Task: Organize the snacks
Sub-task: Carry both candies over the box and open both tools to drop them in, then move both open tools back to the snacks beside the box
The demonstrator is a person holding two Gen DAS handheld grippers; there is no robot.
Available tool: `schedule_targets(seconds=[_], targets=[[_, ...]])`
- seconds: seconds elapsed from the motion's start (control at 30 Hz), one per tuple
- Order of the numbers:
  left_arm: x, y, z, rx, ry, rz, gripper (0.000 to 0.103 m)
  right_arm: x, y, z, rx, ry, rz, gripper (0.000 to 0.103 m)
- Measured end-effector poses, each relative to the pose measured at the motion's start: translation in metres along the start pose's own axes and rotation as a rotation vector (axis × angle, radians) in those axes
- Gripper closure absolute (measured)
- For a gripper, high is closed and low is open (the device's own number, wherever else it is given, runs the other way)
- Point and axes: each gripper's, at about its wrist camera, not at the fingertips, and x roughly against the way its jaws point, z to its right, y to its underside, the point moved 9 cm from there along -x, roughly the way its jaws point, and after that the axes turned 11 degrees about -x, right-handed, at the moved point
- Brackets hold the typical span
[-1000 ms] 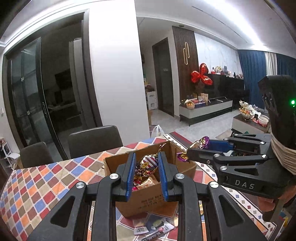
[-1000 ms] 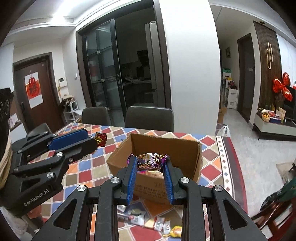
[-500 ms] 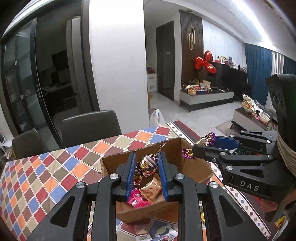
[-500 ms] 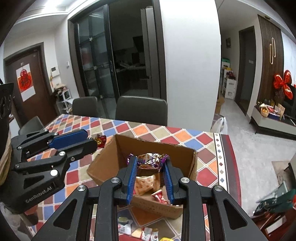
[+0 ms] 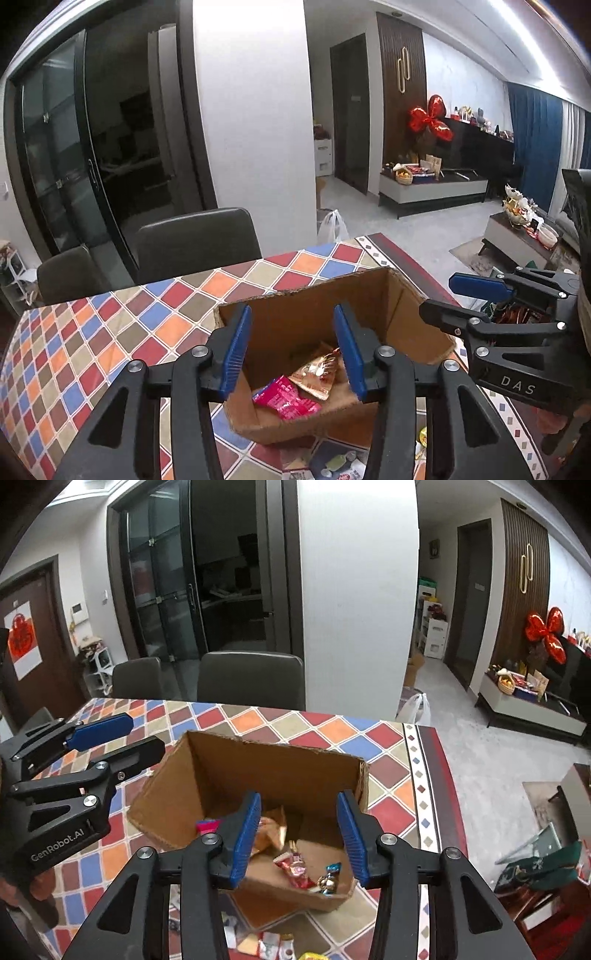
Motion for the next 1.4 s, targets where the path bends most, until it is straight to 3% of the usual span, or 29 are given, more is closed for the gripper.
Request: schedule_targets(seconds=[0.3, 0.6, 0.67, 0.77, 1.03, 1.4], targets=[[0.049, 0.015, 0.02, -0.021, -0.039, 0.09, 0.057, 0.044, 0.019, -0.007, 0.026, -0.034, 0.088, 0.059], [0.084, 0.042, 0.035, -0.084, -0.132, 0.158, 0.057, 0.069, 0.051, -0.003, 0.018, -0.021, 0.143, 0.059], [0.084, 0.05, 0.039, -0.094, -0.133, 0.15, 0.056, 0.071, 0.059, 0.0, 0.012, -0.005, 0.151, 0.059], [0.083, 0.065, 0.047, -0.097, -0.121, 0.129, 0.056, 0.071, 0.073, 0.004, 0.0, 0.012, 0.151, 0.049], [0.077, 0.094, 0.079, -0.141, -0.07, 0.091, 0.056, 0.058, 0.113, 0.019, -0.036, 0.02, 0.075, 0.049], [0.034, 0.146, 0.114, -0.17, 0.034, -0.053, 0.056, 0.024, 0.17, 0.05, -0.077, 0.053, -0.069, 0.049]])
